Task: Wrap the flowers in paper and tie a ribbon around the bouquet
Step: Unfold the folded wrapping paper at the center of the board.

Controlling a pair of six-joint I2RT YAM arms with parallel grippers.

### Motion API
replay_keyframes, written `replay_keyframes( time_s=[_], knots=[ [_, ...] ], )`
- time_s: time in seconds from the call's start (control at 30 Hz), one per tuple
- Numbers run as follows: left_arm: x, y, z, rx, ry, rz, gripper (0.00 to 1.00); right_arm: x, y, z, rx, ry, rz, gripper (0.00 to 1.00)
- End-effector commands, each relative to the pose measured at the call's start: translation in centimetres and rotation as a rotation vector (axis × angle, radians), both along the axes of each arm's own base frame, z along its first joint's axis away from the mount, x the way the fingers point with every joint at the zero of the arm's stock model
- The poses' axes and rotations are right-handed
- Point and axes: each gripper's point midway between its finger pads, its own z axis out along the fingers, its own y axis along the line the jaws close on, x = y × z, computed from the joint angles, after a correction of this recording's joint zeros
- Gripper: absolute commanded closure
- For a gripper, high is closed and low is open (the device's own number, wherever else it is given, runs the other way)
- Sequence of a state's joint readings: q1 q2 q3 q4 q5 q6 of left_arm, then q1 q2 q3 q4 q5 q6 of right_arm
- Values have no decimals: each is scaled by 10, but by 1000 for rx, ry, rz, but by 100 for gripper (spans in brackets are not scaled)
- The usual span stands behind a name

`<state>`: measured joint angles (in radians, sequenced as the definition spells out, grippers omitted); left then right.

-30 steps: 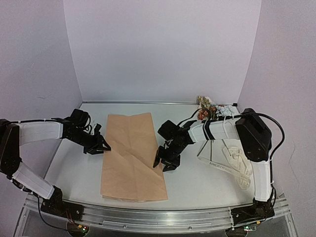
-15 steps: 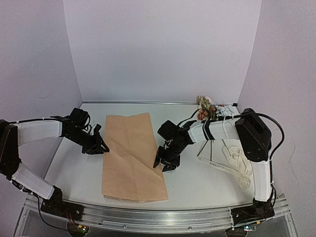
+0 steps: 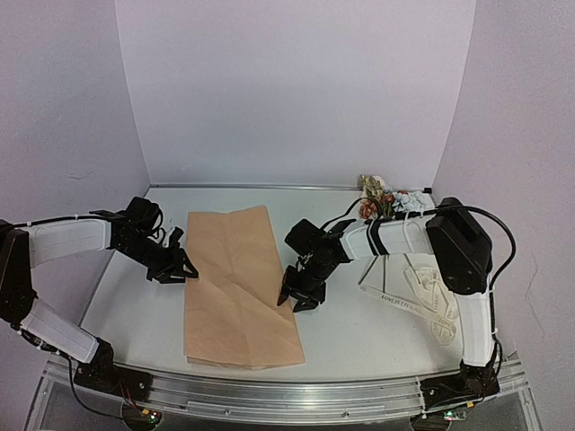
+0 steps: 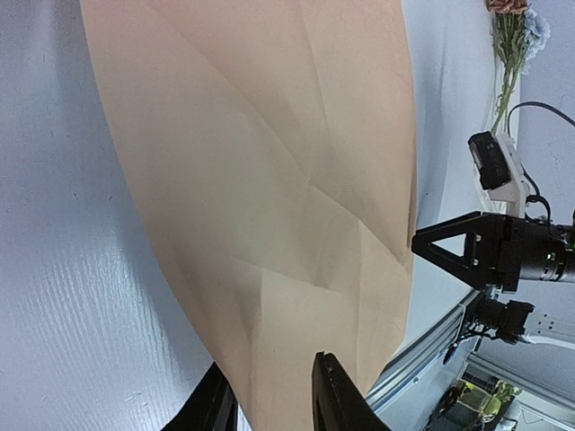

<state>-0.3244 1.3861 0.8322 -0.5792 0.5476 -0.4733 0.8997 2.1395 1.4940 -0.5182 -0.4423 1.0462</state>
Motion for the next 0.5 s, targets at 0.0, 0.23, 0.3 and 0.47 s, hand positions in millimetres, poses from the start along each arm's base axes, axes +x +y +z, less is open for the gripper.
replay_keyframes(
  time_s=[0.0,0.23,0.3,0.47],
  knots=[
    [5,-3,21,-15,-54,-16,69,-12,-12,-32,-98,37,2,56],
    [5,-9,37,-61,-84,-25,83,-16,-9,-31,-96,33,19,57],
    [7,-16,50,-90,-112,-34,92,-18,-5,-30,-90,35,24,57],
    [16,-34,106,-170,-220,-41,100,-23,14,-20,-51,36,44,57]
  ],
)
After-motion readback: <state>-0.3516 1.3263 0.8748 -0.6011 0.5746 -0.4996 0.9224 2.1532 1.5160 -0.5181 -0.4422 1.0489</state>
